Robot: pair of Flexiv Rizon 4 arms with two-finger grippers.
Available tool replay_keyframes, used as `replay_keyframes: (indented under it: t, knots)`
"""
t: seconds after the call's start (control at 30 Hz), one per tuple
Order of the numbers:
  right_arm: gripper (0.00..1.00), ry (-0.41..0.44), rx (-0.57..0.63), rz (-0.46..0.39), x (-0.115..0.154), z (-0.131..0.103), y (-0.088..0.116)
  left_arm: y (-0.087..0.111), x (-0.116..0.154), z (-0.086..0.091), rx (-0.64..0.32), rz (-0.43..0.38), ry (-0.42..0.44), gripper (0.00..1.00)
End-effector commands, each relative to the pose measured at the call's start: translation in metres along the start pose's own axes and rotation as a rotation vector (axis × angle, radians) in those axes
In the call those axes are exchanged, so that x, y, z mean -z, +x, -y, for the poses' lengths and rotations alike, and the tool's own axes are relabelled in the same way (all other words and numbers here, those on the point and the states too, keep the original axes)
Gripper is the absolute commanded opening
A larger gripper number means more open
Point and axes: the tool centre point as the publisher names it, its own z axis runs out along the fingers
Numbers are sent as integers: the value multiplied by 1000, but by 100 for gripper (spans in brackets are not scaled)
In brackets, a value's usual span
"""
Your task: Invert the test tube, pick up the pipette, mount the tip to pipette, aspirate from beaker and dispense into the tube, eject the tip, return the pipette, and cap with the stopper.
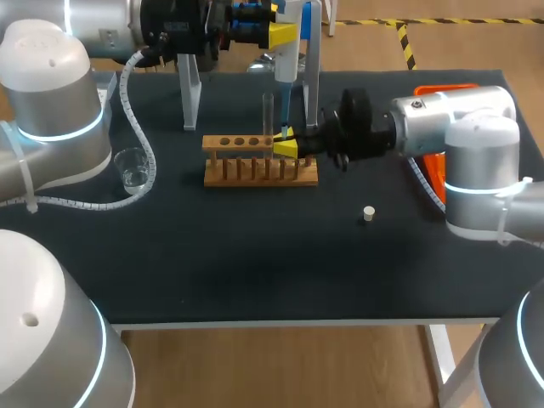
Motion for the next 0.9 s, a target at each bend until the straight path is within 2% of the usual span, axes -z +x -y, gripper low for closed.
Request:
replay_keyframes:
  t: [0.03,0.9]
  knots:
    - [0,4,2,-2,0,-3,1,0,1,0,-1,-2,2,0]
    - [0,10,2,3,-2,-5,-5,0,1,0,-1,-2,2,0]
